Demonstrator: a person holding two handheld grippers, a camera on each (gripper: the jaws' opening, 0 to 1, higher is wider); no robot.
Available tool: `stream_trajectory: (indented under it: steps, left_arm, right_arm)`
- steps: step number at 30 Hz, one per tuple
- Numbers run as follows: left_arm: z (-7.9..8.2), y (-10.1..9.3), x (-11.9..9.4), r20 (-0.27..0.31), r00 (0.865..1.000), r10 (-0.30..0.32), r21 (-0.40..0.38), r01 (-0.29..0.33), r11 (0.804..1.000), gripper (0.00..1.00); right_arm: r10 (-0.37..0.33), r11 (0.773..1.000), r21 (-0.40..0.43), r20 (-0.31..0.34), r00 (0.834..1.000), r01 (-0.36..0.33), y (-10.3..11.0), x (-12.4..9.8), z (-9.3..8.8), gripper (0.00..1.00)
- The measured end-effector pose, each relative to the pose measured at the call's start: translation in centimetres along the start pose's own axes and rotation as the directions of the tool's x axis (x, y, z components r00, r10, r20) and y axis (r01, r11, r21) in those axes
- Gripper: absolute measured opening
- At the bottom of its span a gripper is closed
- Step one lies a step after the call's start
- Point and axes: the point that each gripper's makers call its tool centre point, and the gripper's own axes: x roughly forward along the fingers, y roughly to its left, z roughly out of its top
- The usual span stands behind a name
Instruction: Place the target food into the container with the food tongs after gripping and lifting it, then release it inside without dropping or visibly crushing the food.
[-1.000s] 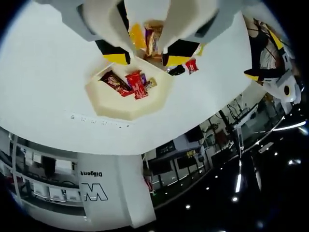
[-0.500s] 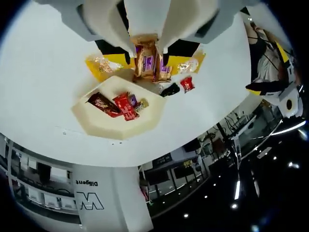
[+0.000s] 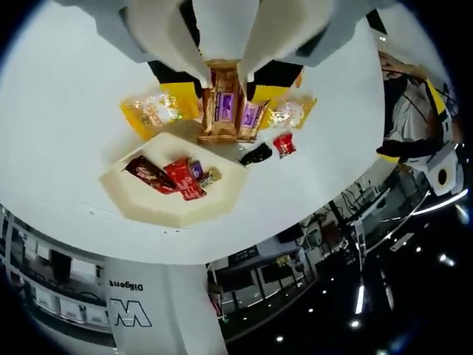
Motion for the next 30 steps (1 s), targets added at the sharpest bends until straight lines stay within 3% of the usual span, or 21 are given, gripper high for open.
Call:
stream_trajectory:
  steps: [22, 30]
  left_arm:
    - [0.2, -1.5, 2.3, -0.006, 0.997, -0.074, 0.013, 0.074, 0.997, 0.90]
    - [0.1, -1.8, 2.4, 0.001, 0.996, -0.092, -0.004, 0.092, 0.996, 0.90]
  right_arm:
    - [0.006, 1.000, 0.031, -0.019, 1.000, -0.005, -1.3, -4.5, -3.6, 0.20]
    - [0.002, 0.999, 0.037, 0.021, 1.000, -0.003, -0.9, -5.1, -2.4, 0.21]
